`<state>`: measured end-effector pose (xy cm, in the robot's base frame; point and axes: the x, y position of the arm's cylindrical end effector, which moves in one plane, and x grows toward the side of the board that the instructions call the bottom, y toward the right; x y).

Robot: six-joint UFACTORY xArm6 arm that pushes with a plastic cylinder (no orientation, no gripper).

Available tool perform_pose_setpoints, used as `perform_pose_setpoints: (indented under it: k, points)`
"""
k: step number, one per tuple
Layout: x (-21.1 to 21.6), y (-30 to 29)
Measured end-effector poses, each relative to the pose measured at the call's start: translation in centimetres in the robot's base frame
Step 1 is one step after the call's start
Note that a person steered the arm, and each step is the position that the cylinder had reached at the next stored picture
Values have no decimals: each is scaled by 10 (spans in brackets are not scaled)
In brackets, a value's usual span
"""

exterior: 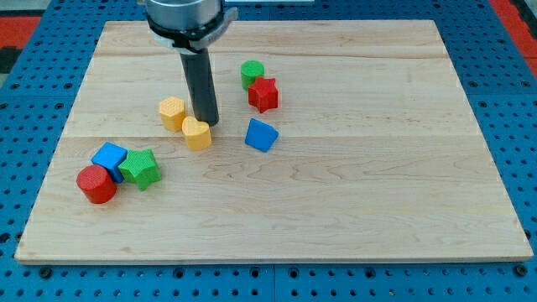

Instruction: Place the yellow hexagon towards the top left side of the yellow heart

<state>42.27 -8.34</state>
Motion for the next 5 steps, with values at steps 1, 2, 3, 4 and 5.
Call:
perform_pose_setpoints:
  k: [1, 2, 3, 4, 5]
  points:
    - [25, -33]
    - [26, -75]
    - [-7, -18]
    - [-7, 4]
    - [-48, 1]
